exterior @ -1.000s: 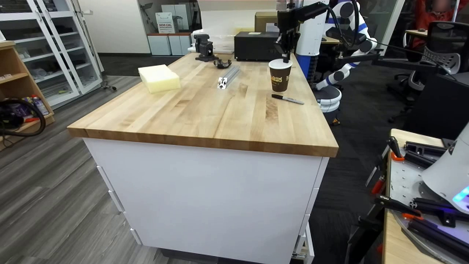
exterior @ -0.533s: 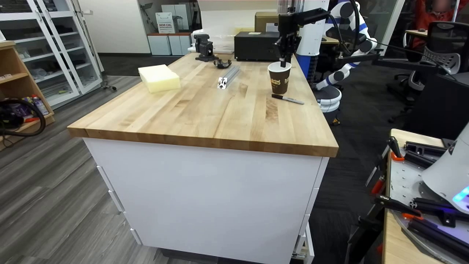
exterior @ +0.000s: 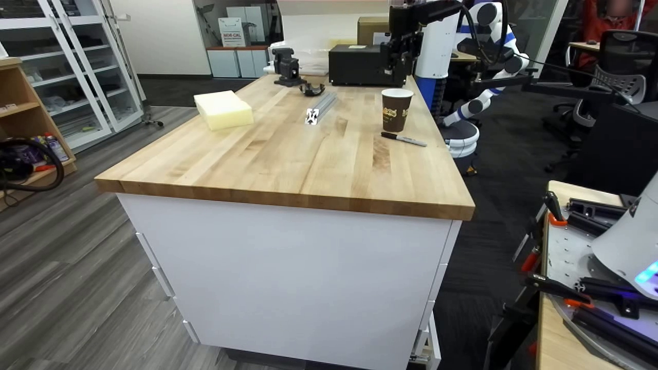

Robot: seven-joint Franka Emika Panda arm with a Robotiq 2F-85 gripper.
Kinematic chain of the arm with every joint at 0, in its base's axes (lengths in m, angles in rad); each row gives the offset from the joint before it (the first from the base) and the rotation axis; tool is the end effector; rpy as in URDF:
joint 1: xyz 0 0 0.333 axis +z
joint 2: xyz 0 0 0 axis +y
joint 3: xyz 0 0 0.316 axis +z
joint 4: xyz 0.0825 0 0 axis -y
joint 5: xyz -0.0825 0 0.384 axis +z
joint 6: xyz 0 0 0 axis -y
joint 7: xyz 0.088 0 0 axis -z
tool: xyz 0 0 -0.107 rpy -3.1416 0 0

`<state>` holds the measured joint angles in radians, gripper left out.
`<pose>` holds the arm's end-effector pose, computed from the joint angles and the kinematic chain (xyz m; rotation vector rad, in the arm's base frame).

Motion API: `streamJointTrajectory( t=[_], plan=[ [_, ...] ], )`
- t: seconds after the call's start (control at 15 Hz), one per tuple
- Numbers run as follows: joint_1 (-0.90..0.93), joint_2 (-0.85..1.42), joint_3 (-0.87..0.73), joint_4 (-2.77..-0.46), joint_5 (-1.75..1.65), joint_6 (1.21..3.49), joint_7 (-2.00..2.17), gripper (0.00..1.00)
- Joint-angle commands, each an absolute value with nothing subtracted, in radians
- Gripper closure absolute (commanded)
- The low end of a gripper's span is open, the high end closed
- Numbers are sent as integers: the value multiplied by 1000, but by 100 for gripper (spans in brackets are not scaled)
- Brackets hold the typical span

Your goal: Move the cup to the right side of the marker then put the marker in the cup then remove the marker out of the cup

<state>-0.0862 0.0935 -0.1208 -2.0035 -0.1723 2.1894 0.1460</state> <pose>0.5694 -0.1246 0.4209 2.9551 -0.3839 0.1308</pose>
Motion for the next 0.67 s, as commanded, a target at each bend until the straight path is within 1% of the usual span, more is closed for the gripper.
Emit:
streamJointTrajectory(
  t=[0.0,0.27,0.6],
  plan=[
    [-63,19,-89,-2039,-160,2188,138,0],
    [-40,6,-50,-2057,-91,2162,98,0],
    [-17,-8,-25,-2137,-68,2098,110,0]
  ],
)
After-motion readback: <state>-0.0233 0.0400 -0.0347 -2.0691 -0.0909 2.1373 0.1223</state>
